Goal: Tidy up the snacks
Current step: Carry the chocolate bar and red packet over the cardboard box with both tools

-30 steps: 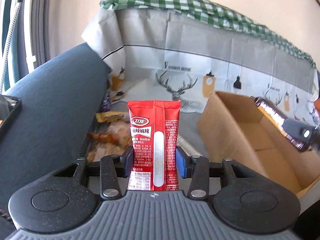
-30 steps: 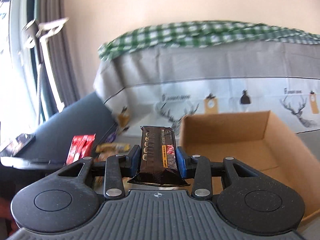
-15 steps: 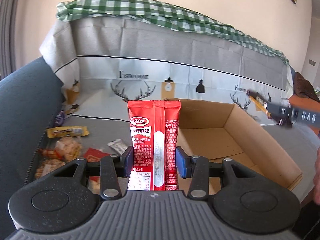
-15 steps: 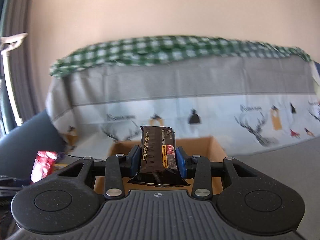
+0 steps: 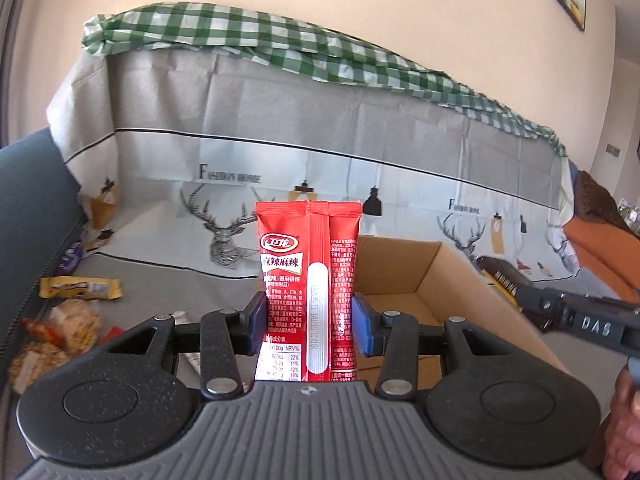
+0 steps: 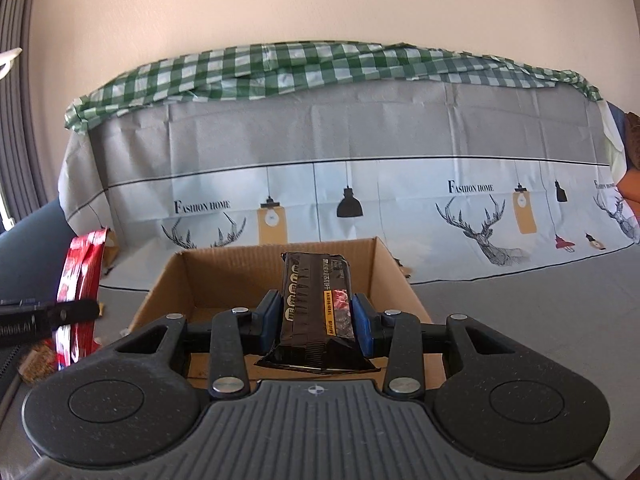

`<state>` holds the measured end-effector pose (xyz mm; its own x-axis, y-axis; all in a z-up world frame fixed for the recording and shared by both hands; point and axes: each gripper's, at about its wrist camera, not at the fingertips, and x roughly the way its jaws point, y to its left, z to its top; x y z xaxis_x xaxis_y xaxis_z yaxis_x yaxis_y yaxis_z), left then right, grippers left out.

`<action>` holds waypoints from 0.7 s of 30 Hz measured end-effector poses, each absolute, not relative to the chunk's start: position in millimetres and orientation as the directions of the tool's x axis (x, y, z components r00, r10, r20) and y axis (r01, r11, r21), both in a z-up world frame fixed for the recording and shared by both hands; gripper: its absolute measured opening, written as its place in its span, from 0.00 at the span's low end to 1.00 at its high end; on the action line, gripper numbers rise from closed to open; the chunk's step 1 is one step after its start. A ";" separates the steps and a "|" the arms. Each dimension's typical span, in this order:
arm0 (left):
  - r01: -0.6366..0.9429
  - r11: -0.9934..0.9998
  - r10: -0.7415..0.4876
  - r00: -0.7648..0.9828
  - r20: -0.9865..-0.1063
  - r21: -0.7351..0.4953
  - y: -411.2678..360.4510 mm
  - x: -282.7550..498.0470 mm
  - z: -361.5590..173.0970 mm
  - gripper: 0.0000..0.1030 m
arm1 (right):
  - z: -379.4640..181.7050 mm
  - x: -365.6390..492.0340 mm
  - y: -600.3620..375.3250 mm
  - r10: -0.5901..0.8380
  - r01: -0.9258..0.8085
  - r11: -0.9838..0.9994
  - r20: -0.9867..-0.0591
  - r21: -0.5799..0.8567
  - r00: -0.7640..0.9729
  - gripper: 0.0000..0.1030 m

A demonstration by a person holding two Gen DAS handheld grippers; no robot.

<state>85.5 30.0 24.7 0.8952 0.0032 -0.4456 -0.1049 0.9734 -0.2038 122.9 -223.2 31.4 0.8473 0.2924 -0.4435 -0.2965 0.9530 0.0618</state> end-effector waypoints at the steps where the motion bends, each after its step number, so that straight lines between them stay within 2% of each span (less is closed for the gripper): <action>1: -0.098 0.972 -0.007 0.895 -0.445 -0.212 27.6 88.7 24.4 0.47 | 30.3 123.5 -224.2 0.287 -0.293 0.954 -0.446 0.058 0.848 0.39; 9: -0.018 0.971 -0.087 0.901 -0.424 -0.238 1.5 106.0 19.7 0.47 | 27.1 128.6 -226.0 0.268 -0.285 0.958 -0.458 0.035 0.847 0.39; 21: 0.021 0.965 -0.129 0.906 -0.403 -0.262 -15.8 119.3 18.3 0.47 | 24.2 132.4 -222.0 0.250 -0.279 0.960 -0.473 0.009 0.845 0.39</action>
<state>119.3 -15.8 18.3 0.9060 -0.1288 -0.4033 0.0207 0.9649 -0.2618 132.4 -222.0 24.2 0.8448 0.2501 -0.4731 -0.2794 0.9601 0.0086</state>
